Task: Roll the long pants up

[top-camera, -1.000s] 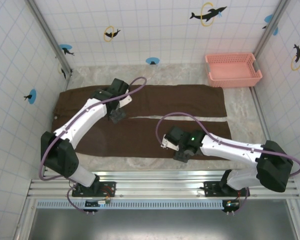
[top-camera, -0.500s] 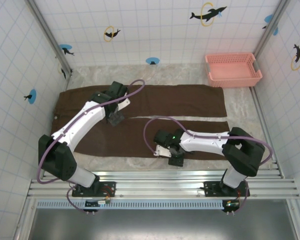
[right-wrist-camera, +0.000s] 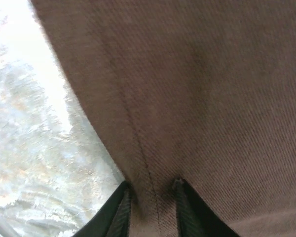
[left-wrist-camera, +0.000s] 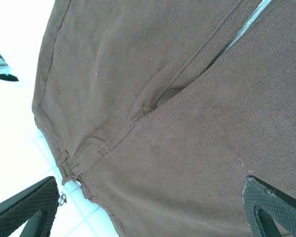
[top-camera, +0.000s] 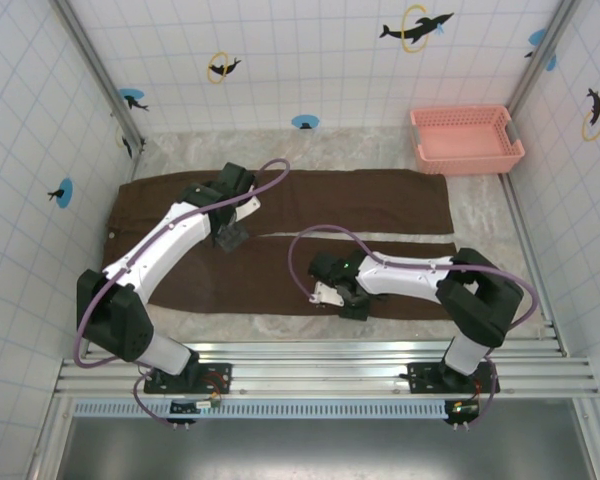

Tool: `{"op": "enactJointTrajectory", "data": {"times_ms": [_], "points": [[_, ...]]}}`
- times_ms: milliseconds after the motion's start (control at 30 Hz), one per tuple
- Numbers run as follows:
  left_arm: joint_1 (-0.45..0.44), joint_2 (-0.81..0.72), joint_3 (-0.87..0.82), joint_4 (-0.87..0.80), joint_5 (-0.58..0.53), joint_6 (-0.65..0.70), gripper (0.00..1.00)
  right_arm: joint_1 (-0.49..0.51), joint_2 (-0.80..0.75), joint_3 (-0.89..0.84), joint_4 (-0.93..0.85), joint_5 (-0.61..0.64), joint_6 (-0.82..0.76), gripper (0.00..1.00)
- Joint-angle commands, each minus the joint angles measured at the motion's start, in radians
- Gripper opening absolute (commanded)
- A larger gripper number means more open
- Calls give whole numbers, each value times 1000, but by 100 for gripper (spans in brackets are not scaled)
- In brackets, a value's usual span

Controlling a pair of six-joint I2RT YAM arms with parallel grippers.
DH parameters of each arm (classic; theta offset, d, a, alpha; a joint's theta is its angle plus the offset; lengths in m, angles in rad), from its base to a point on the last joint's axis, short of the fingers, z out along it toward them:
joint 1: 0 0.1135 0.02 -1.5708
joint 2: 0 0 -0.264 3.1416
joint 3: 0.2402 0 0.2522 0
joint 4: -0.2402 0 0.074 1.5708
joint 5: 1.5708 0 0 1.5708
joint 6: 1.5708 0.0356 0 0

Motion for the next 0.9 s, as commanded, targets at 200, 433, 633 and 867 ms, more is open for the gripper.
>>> {"op": "enactJointTrajectory", "data": {"times_ms": [200,433,633,867], "points": [[13,-61,-54,20,-10,7,97,-54,-32,52,-8,56,-43,15],[14,-71,-72,-9,0,-38,97,-147,-71,270,-106,62,-60,16],[13,-158,-146,-20,-12,-57,97,-252,30,442,-113,1,-36,16],[-40,-230,-221,-73,-143,-69,97,-320,138,539,-168,-144,-65,16]]}}
